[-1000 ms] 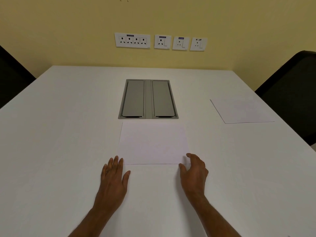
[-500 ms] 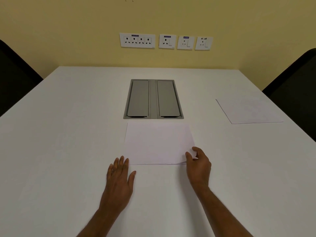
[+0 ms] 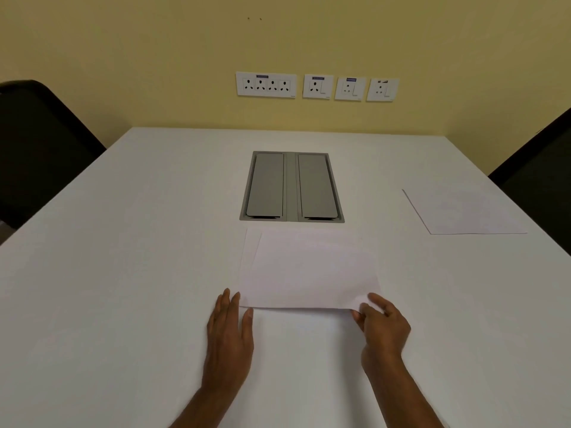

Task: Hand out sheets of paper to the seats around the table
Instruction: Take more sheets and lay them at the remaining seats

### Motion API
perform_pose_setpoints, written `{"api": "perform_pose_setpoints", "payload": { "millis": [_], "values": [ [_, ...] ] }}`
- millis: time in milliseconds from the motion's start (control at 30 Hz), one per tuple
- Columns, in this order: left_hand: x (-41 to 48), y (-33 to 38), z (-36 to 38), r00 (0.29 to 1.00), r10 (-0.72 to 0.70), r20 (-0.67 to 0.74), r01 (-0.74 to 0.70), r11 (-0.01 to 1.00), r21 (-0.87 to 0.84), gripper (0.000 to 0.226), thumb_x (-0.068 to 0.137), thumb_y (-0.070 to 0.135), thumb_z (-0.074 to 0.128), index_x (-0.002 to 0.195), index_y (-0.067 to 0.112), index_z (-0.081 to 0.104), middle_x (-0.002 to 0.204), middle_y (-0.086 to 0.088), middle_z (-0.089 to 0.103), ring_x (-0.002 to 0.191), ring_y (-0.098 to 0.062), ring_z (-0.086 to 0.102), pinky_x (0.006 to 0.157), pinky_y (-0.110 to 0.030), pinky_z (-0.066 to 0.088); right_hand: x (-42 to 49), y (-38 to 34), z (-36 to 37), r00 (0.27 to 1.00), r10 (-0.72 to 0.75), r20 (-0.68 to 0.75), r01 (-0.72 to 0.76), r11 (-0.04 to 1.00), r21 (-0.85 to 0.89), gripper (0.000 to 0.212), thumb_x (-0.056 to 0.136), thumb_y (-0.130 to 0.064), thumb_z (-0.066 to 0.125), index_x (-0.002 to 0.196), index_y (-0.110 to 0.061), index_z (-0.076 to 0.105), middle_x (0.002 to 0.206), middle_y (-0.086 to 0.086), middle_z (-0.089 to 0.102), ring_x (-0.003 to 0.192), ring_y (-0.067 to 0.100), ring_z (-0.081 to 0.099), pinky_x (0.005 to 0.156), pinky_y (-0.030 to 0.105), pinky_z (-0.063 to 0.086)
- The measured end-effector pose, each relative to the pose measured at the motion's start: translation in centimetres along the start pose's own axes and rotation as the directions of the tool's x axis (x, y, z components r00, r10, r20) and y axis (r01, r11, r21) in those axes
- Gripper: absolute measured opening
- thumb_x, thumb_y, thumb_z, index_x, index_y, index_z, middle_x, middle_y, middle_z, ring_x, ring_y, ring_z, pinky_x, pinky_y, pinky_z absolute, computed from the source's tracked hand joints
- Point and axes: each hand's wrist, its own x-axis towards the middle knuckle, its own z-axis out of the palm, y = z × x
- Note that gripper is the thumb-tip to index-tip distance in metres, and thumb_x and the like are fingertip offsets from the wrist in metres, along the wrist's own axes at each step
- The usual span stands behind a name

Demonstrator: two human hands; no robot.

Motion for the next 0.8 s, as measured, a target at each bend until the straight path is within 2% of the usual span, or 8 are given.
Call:
{"api": "perform_pose_setpoints", "payload": {
  "millis": [100,167,233,333,433,533,667,800],
  "values": [
    [-1.0,1.6,-0.6,0.999,0.037,-0.018,-0.038,0.997,-0.064,0.047,0.097,0.018,0.053,0.142,0.008,0.046,0.156,-0.006,0.035,0.147,-0.021,0.028,0.119,-0.035,0.024,-1.3,-0.1,-1.0,0.997,0.075,0.003,-0.075,0.996,0.056,0.03,0.085,0.013,0.064,0.105,-0.008,0.072,0.112,0.016,0.069,0.062,0.015,0.073,0.062,0.022,0.06],
    [-1.5,2.5,-0.7,0.999,-0.021,-0.028,0.017,0.989,-0.149,0.046,0.097,0.02,0.053,0.142,0.011,0.047,0.157,-0.003,0.033,0.147,-0.019,0.029,0.119,-0.037,0.028,-2.2,-0.3,-1.5,0.993,0.116,0.014,-0.116,0.989,0.086,0.029,0.084,0.015,0.064,0.104,-0.004,0.071,0.112,0.019,0.068,0.06,0.016,0.073,0.062,0.023,0.061],
    [-1.9,3.3,-0.9,0.977,-0.201,-0.076,0.17,0.938,-0.301,0.044,0.097,0.023,0.054,0.139,0.013,0.05,0.156,-0.003,0.036,0.145,-0.019,0.035,0.116,-0.038,0.035,-3.1,-0.4,-2.0,0.989,0.148,0.027,-0.15,0.984,0.097,0.028,0.084,0.016,0.063,0.103,-0.003,0.071,0.113,0.02,0.068,0.064,0.02,0.073,0.069,0.03,0.061],
    [-1.6,4.1,-1.2,0.854,-0.507,-0.117,0.395,0.777,-0.49,0.038,0.093,0.018,0.063,0.13,0.013,0.057,0.142,-0.009,0.055,0.13,-0.026,0.052,0.106,-0.037,0.044,-4.1,-0.3,-2.7,0.984,0.174,0.041,-0.177,0.981,0.084,0.027,0.084,0.016,0.062,0.101,-0.004,0.07,0.112,0.022,0.068,0.072,0.024,0.072,0.081,0.035,0.057],
    [-0.6,4.4,-1.6,0.772,-0.627,-0.1,0.472,0.672,-0.571,0.037,0.088,0.003,0.065,0.124,0.011,0.062,0.127,-0.01,0.064,0.115,-0.028,0.059,0.102,-0.044,0.049,-5.1,-0.4,-3.4,0.986,0.151,0.063,-0.153,0.988,0.022,0.03,0.085,0.014,0.062,0.105,-0.007,0.071,0.112,0.021,0.068,0.073,0.025,0.073,0.076,0.031,0.058],
    [-0.1,4.4,-2.5,0.756,-0.649,-0.09,0.484,0.646,-0.591,0.039,0.083,-0.009,0.061,0.117,0.009,0.066,0.123,-0.007,0.066,0.115,-0.025,0.06,0.103,-0.043,0.049,-6.1,-0.6,-3.8,0.993,0.07,0.099,-0.065,0.996,-0.053,0.041,0.083,0.014,0.063,0.111,-0.015,0.071,0.106,0.019,0.068,0.082,0.031,0.072,0.059,0.023,0.059],
    [-0.8,4.3,-4.0,0.815,-0.567,-0.119,0.436,0.735,-0.519,0.034,0.085,-0.011,0.057,0.106,0.012,0.071,0.115,-0.005,0.07,0.112,-0.025,0.063,0.099,-0.033,0.048,-7.5,-0.7,-4.0,0.991,-0.045,0.124,0.068,0.979,-0.193,0.054,0.083,0.009,0.061,0.127,-0.022,0.062,0.094,0.015,0.072,0.082,0.03,0.071,0.066,0.029,0.057],
    [-2.3,4.0,-6.1,0.886,-0.435,-0.16,0.345,0.85,-0.397,0.034,0.089,-0.012,0.052,0.109,0.008,0.07,0.12,-0.007,0.069,0.116,-0.023,0.063,0.098,-0.024,0.043,-9.5,-0.9,-3.6,0.983,-0.084,0.164,0.13,0.949,-0.288,0.042,0.088,0.001,0.059,0.124,-0.02,0.062,0.098,0.012,0.071,0.069,0.022,0.07,0.071,0.039,0.061]
  ]
}}
